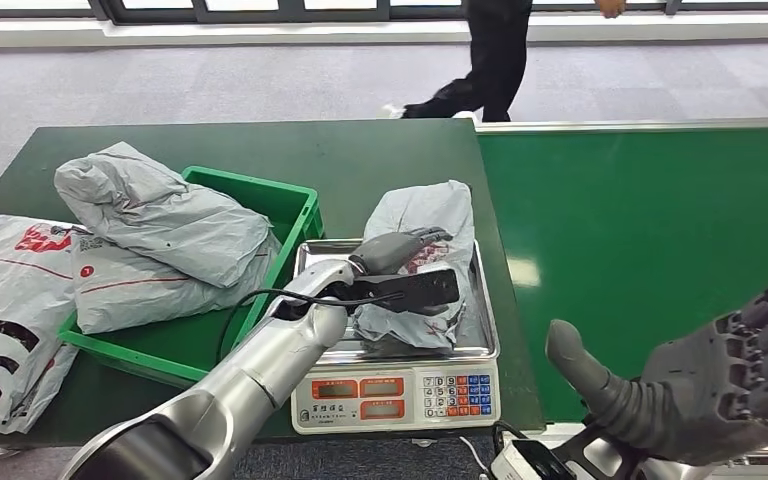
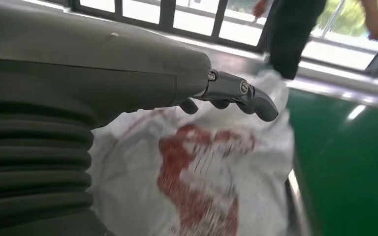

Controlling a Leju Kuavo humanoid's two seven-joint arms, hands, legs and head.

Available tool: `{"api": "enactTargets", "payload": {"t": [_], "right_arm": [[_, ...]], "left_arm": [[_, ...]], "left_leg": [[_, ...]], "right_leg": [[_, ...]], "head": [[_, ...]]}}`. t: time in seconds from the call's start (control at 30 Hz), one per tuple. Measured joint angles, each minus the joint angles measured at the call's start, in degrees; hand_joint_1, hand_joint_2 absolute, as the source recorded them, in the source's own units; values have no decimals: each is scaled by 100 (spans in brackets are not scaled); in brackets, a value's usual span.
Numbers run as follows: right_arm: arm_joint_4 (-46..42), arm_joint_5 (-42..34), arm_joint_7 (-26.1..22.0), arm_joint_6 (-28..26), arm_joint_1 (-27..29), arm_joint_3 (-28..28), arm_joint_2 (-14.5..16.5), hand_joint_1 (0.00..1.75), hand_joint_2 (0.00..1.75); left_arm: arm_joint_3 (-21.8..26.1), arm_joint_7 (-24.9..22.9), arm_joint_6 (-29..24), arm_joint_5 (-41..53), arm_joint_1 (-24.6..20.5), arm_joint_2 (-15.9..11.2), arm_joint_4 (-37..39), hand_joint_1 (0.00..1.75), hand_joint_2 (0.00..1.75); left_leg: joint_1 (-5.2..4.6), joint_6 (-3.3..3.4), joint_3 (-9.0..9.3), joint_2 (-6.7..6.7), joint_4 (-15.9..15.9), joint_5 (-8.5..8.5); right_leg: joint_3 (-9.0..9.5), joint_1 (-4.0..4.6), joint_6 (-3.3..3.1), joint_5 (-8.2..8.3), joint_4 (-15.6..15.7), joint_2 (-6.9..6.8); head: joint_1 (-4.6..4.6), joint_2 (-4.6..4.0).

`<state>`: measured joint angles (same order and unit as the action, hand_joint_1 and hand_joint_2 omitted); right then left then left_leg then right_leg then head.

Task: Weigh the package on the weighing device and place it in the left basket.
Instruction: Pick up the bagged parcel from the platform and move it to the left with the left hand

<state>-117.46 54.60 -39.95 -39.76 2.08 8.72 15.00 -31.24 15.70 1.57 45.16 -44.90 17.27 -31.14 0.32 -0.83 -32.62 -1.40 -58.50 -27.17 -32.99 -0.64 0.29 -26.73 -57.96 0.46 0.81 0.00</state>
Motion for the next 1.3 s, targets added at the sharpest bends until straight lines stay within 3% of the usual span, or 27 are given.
{"api": "enactTargets", "payload": {"t": [0.4, 0.53, 1.13, 1.3], "right_arm": [[235, 13, -1, 0, -147, 137, 1, 0, 175], [251, 24, -1, 0, -150, 148, 1, 0, 175], [213, 178, -1, -2, -140, 154, 1, 0, 175], [122, 213, -1, -2, -127, 151, 1, 0, 175]], "left_arm": [[-362, -296, 320, 209, 18, 12, 1091, 0, 175], [-404, -332, 357, 209, 19, -2, 1202, 175, 175], [-423, 64, -508, -162, -192, -228, 1017, 175, 175], [-421, 135, -1307, 127, -218, -302, 707, 175, 175]], "left_leg": [[1, -1, -2, -4, 3, 1], [1, -1, 1, -4, 3, 1], [1, -9, 7, -4, 3, 13], [1, -9, 3, -3, 2, 13]], "right_leg": [[2, 0, 0, -1, -2, -3], [6, 0, 0, -1, -2, -5], [5, 1, -4, 7, -3, -4], [-1, 0, -4, 7, -3, -4]], "head": [[0, 0], [0, 0], [0, 0], [1, 0]]}}
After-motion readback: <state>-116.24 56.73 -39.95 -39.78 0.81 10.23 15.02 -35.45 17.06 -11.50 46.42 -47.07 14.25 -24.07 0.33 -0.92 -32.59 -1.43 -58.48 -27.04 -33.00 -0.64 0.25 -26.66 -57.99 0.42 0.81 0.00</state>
